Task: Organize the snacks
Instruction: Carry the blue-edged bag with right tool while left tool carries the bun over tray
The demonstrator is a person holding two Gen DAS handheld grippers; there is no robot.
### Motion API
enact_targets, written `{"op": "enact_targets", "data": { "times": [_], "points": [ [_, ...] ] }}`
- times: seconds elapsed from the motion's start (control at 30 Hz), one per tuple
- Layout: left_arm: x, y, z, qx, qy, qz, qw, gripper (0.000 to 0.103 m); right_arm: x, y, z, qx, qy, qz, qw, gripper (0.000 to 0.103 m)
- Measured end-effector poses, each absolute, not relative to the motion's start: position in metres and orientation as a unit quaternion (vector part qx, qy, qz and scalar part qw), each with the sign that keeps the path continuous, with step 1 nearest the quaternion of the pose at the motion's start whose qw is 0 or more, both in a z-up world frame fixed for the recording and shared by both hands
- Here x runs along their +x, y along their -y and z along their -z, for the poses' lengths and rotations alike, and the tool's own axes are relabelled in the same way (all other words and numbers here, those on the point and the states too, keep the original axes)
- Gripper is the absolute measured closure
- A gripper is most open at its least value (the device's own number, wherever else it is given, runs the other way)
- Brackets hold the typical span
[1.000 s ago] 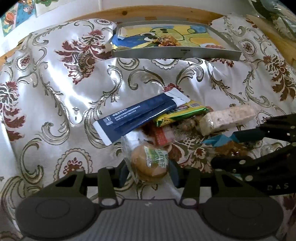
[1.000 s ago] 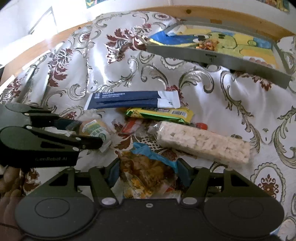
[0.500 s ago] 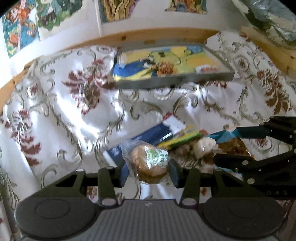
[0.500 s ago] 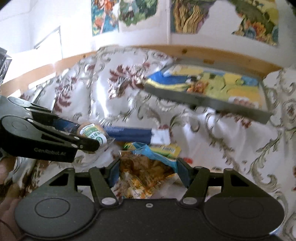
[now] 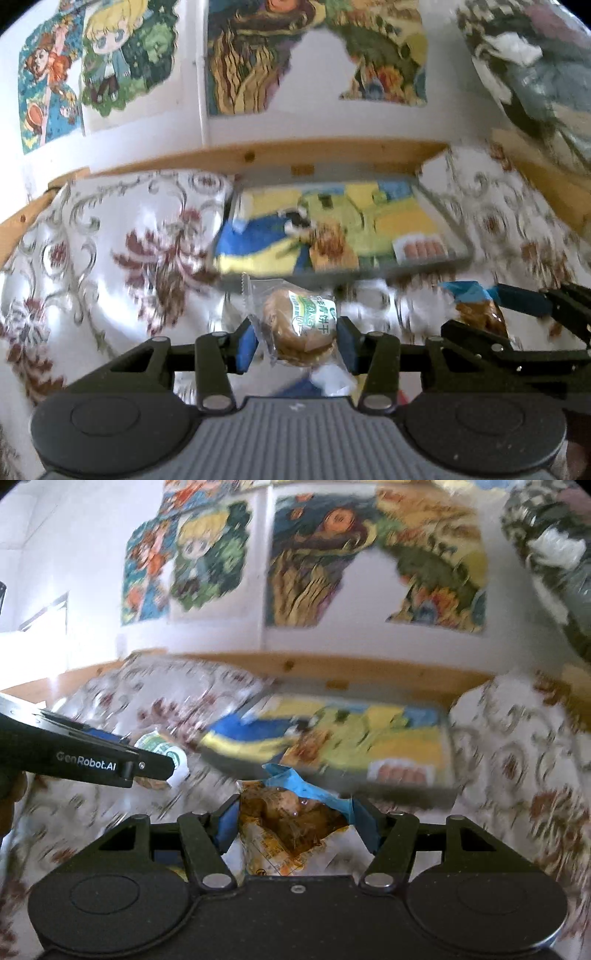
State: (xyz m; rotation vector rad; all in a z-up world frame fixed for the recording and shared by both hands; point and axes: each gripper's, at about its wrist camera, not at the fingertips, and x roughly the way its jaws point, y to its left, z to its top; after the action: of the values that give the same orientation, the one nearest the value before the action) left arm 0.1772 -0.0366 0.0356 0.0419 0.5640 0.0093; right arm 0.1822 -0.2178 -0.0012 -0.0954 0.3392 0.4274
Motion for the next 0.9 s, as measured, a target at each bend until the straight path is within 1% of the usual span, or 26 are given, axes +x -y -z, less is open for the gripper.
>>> {"op": "enact_targets", "data": {
  "times": [0.13, 0.33, 0.53, 0.9],
  "points": [
    [0.208, 0.041, -0.042, 0.004, -0.253, -0.021, 0.967, 0.053, 0.214, 0.224, -0.004, -0.040, -0.123, -0.192, 0.973, 0.038],
    [0.255, 0.050, -0.049, -0.009, -0.219, -0.042, 0.975, 0.053, 0.274, 0.232, -0.008, -0.003, -0.102, -0.148, 0.984, 0.038],
    [0.301, 0.065, -0.043, -0.017, -0.206, -0.047, 0.977, 0.053, 0.319, 0.248, -0.005, 0.028, -0.103, -0.120, 0.987, 0.038],
    [0.357, 0.093, -0.012, -0.014, -0.210, -0.014, 0.977, 0.053, 0.358, 0.266, 0.027, 0.018, -0.120, -0.078, 0.989, 0.038]
  ]
}}
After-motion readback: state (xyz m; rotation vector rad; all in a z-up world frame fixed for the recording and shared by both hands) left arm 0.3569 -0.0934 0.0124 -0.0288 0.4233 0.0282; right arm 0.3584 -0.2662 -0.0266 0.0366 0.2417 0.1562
